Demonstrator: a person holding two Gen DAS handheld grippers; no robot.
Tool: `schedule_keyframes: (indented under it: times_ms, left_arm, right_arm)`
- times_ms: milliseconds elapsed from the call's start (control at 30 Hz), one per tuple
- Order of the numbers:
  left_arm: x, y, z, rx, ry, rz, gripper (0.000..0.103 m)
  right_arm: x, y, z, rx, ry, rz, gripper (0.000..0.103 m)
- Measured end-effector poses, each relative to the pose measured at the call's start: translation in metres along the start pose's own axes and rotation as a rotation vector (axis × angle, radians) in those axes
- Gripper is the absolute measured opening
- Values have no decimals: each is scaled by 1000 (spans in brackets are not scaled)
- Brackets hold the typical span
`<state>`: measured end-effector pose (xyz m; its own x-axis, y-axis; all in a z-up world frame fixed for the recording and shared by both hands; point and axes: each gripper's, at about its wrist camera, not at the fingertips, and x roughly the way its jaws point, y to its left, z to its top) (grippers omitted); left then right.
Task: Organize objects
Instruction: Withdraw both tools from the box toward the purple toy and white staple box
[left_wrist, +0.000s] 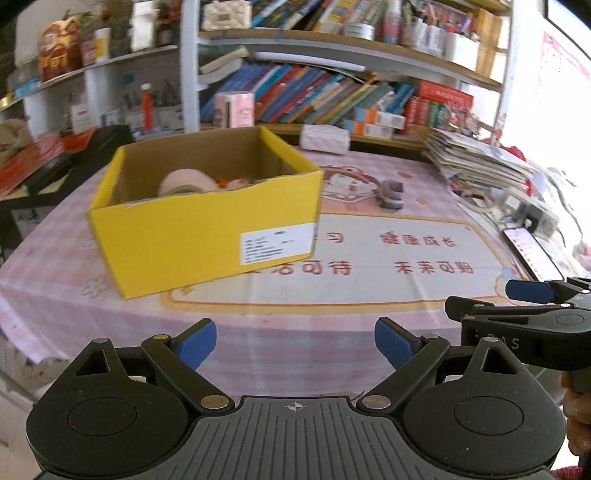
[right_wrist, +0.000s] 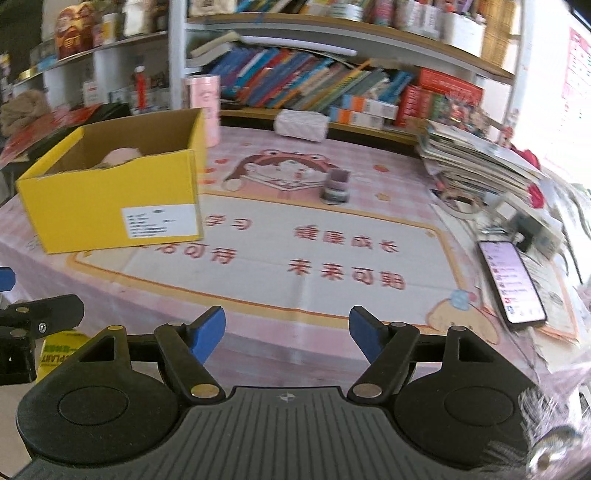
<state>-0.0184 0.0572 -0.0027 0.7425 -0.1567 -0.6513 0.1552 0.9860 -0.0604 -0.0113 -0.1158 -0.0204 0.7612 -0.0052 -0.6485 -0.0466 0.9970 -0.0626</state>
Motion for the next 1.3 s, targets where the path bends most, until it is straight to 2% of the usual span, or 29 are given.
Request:
schedule_keyframes:
  times_ms: [300, 600, 900, 1300]
  left_arm:
    - [32, -22, 20, 25, 18, -48, 94]
    - [72, -52, 45, 50, 46, -82, 94]
    - [117, -73, 69, 21, 80, -65, 94]
    - [154, -97, 100, -12, 69, -15, 94]
  right_arm:
    - [18, -24, 8, 31, 24, -48, 73]
    - [50, -63, 30, 47, 52, -73, 73]
    - [92, -92, 58, 19, 79, -48, 73]
    - [136, -135, 91, 38, 83, 2, 73]
